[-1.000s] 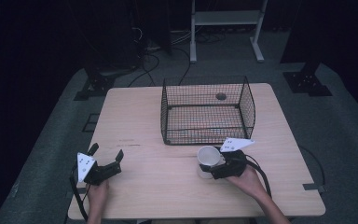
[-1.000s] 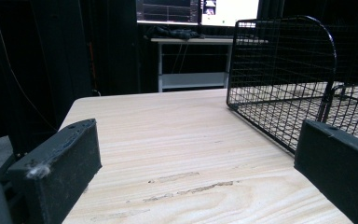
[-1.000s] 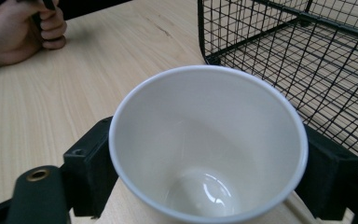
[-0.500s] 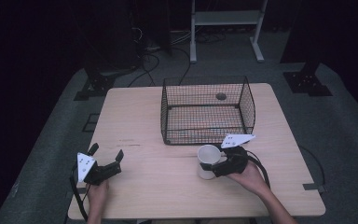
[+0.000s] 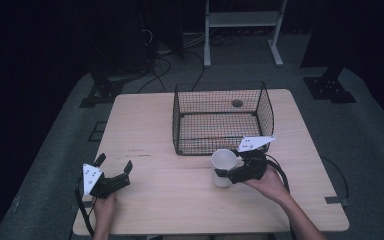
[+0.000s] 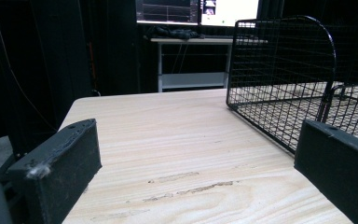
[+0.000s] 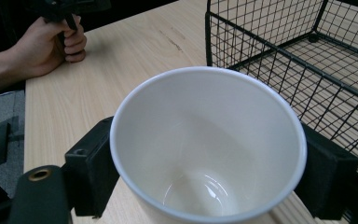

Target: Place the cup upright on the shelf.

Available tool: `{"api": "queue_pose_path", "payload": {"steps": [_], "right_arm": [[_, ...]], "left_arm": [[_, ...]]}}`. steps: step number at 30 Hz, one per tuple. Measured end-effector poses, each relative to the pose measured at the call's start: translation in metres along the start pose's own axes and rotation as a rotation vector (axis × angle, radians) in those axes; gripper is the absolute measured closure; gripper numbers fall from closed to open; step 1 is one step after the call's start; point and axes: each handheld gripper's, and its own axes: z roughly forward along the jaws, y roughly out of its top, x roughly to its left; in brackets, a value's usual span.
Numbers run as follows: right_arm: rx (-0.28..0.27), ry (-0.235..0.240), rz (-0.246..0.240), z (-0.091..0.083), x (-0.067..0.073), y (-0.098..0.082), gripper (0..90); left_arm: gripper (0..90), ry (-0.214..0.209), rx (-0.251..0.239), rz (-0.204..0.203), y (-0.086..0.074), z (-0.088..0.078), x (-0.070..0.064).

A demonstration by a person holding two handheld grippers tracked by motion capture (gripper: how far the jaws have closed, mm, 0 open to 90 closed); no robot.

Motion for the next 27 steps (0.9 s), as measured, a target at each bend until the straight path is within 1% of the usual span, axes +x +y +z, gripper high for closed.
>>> {"api": "queue_pose_path", "payload": {"steps": [13, 21, 25, 27], "right_arm": [[-0.017, 0.020, 0.000, -0.005, -0.008, 0.025, 18.7], [-0.016, 0.018, -0.007, -0.005, -0.013, 0.037, 18.7], [-0.021, 0.025, -0.002, -0.005, -0.017, 0.046, 18.7], [-0.022, 0.021, -0.010, -0.005, -0.018, 0.051, 18.7]], "left_arm": [[0.0, 0.000, 0.001, -0.001, 0.000, 0.000, 0.000], [0.0, 0.000, 0.001, -0.002, 0.000, 0.000, 0.001], [0.0, 0.000, -0.003, -0.008, 0.000, 0.000, 0.000], [0.0, 0.000, -0.004, -0.009, 0.000, 0.000, 0.000]]}}
